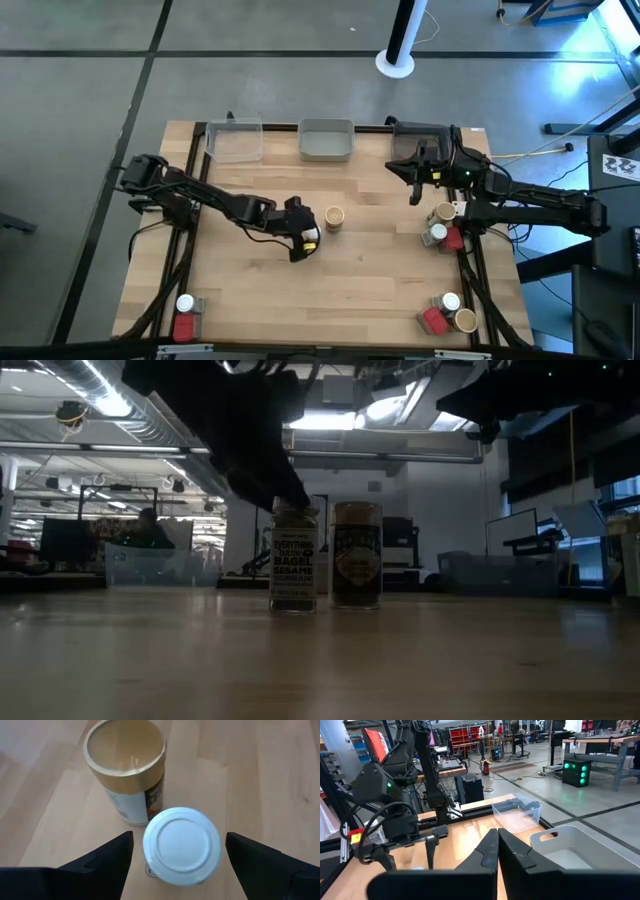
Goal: Sort spices by type
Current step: Put the white seasoning bottle into the transparent bin
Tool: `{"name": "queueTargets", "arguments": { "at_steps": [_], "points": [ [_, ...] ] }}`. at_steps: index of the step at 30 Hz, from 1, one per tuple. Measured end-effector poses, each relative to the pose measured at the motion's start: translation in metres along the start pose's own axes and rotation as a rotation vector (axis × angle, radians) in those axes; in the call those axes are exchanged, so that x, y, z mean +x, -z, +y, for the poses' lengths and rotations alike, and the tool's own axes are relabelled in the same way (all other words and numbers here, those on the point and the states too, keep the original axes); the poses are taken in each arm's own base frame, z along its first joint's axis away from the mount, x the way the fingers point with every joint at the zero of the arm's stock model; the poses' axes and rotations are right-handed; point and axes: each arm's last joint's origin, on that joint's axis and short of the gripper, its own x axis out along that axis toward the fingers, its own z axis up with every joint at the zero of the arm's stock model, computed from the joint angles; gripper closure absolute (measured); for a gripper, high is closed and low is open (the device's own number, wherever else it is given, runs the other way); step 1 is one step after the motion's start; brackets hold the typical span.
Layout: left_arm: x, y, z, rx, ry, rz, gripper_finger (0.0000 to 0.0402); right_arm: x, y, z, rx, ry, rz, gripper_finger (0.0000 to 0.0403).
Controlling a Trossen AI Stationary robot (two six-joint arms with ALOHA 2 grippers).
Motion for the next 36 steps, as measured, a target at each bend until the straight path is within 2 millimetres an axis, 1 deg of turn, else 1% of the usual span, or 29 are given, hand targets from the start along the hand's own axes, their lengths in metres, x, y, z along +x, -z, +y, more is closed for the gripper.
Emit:
{"name": "queueTargets", "arguments": {
  "at_steps": [6,15,23,28,32,36],
  "points": [
    [0.008,0.003,-0.001,0.012,-0.002,0.004,0.0138,0.000,0.000,0.000,0.000,0.000,0.000,0.0391],
    [0.009,0.001,0.000,0.024,-0.002,-0.010,0.0208,0.000,0.000,0.000,-0.001,0.000,0.000,0.0391],
    [0.008,0.001,0.000,0.029,-0.005,-0.007,0.0210,0.000,0.000,0.000,-0.001,0.000,0.001,0.0391],
    [-0.002,-0.004,0.002,0.022,-0.005,-0.026,0.0210,0.000,0.001,0.000,0.000,0.002,0.013,0.0391],
    [-0.017,-0.008,0.005,0.013,-0.016,-0.037,0.0210,0.000,0.002,0.000,0.000,0.003,0.019,0.0391],
    [-0.034,-0.010,0.011,-0.008,-0.062,-0.046,0.0210,0.000,0.002,0.000,0.000,0.003,0.019,0.0391]
  ]
}}
